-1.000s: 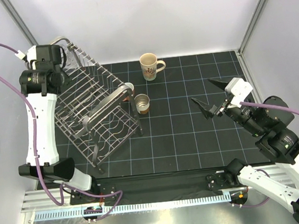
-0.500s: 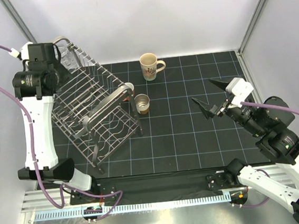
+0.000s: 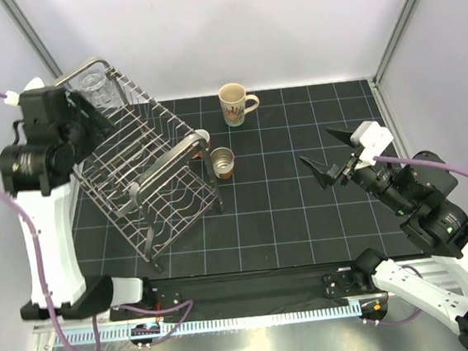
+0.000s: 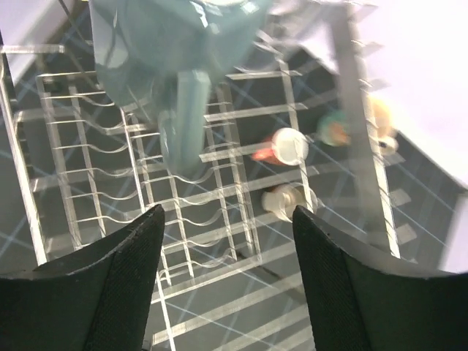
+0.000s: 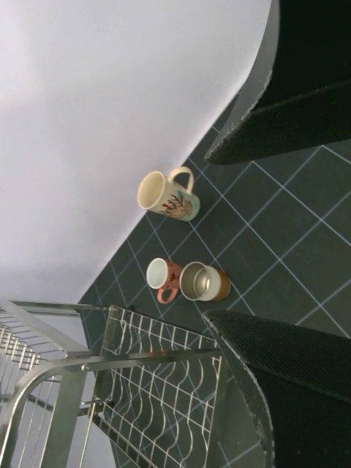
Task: Load the cups into the dish rack
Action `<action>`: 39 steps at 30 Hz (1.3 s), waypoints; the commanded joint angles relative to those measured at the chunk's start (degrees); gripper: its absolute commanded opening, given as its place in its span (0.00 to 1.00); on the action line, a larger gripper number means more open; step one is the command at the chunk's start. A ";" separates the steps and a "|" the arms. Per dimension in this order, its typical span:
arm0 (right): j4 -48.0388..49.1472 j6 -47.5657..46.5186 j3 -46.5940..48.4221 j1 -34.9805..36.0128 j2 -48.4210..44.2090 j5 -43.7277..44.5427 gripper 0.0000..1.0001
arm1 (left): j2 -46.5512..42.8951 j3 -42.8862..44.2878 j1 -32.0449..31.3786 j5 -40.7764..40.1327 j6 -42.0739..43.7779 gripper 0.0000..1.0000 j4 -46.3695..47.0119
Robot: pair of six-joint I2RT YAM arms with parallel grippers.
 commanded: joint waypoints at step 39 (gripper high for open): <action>-1.21 -10.28 53.96 -12.80 75.95 -2.82 0.83 | -33.71 -2.14 0.08 44.95 18.96 0.89 -2.50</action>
